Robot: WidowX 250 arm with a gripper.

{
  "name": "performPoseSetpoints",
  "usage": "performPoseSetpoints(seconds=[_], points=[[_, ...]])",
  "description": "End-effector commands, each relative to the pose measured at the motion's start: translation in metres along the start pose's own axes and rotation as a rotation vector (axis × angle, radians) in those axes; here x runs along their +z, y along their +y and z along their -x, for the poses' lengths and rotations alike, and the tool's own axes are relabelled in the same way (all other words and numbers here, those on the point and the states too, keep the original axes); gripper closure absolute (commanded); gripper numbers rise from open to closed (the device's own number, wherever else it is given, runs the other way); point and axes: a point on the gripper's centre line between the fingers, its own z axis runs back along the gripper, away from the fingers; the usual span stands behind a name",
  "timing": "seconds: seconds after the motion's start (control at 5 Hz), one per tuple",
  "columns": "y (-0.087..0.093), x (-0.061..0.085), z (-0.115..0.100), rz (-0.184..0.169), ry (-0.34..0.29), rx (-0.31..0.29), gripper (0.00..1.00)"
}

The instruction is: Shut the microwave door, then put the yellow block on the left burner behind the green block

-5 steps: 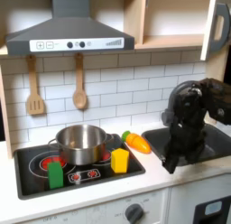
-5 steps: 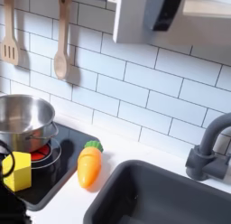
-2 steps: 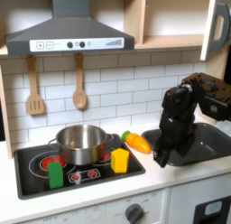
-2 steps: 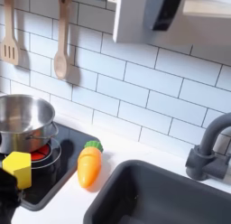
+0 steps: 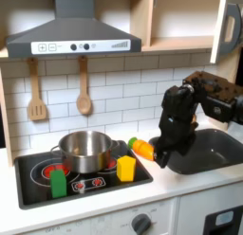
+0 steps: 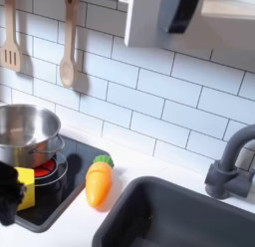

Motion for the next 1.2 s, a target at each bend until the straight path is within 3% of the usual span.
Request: performPoseSetpoints(seconds=[0.0,0.2,0.4,0.6,0.8,1.0], points=[[0.002,0.007,-0.011,0.026,-0.047,0.033,0.41],[0.003,0.007,-0.011,0.033,-0.050,0.032,0.40],[0.003,0.009,-0.018,0.049,-0.086,0.046,0.56],[0.003,0.011,-0.025,0.064,-0.127,0.062,0.81],[0.004,0.011,-0.033,0.075,-0.172,0.060,1.00],[0.005,0.011,-0.042,0.085,-0.221,0.065,1.00]])
